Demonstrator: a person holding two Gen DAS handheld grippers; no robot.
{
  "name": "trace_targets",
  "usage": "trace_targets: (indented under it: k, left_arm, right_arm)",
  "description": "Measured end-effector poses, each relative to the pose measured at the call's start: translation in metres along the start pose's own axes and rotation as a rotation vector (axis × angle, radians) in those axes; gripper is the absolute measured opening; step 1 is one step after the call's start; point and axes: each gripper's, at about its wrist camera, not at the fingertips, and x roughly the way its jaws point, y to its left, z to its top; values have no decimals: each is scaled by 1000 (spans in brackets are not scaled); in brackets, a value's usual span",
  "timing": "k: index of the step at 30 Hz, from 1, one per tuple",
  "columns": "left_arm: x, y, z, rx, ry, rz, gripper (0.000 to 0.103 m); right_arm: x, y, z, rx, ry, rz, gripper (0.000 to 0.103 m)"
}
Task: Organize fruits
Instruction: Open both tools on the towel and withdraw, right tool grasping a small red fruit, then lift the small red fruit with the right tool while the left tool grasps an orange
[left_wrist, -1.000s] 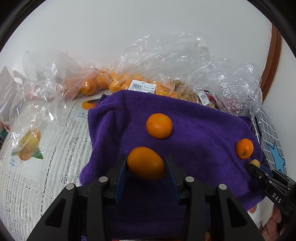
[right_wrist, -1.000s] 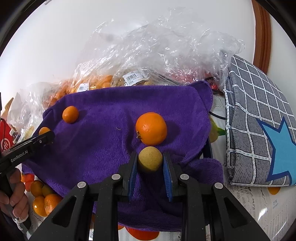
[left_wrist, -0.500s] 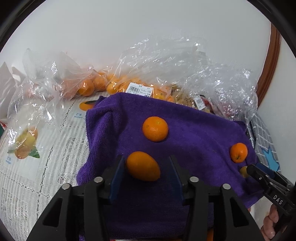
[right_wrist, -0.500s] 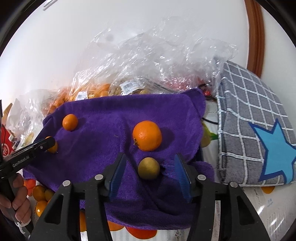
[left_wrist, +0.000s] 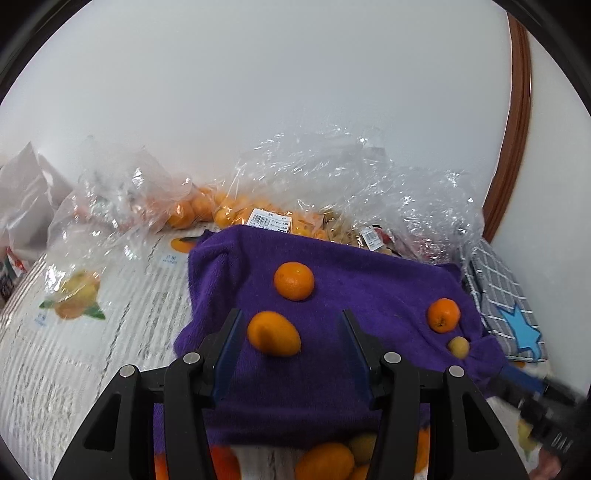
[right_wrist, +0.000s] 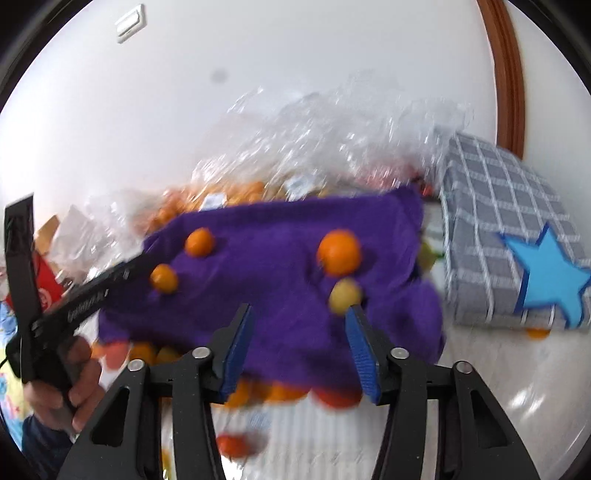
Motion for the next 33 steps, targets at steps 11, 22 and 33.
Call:
trace_targets:
  k: [11, 22, 33]
  left_arm:
    - [-37, 33, -24, -77, 21, 7, 50]
    - [-48, 20, -39, 3, 82, -56, 50]
    - [-23, 11, -47, -26, 238, -175, 49]
  right_arm:
    - [-7, 27, -55, 2, 124, 119, 42]
    - [-7, 40, -65, -80, 126, 28, 24]
    - [-39, 2, -69, 34, 35, -72, 24]
